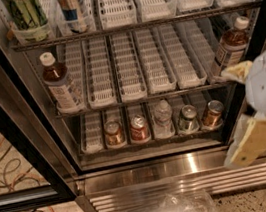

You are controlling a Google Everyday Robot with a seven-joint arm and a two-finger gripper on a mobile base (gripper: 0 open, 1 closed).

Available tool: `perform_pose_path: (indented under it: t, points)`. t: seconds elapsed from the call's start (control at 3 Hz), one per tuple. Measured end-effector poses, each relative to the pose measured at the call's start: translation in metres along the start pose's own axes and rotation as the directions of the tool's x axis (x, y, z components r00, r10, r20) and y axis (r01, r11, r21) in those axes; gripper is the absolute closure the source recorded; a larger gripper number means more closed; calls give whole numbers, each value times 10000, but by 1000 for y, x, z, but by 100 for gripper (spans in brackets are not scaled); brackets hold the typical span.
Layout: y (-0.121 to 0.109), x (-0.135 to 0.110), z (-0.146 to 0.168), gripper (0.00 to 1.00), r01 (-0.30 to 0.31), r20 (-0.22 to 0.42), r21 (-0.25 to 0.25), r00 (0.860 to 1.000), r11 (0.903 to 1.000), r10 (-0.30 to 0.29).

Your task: Pick water bottle from bottom shelf of fridge

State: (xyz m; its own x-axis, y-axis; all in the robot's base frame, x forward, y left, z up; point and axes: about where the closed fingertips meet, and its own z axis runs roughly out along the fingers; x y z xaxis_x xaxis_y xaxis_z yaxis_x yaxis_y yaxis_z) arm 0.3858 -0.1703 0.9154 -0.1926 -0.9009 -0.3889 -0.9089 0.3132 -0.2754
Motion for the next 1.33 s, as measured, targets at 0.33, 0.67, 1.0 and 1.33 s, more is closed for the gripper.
perform_pose_path:
  t: [0.33,0.67,1.0,1.33]
  points:
    - [17,14,18,0,-672,525,-3,9964,9977,671]
    - [17,14,18,0,-673,526,-3,9963,9977,672]
    - [13,0,29,0,-1513,1446,-21,9781,9885,1500]
    - [26,-22,58,0,-3124,2776,-222,9106,9497,3061]
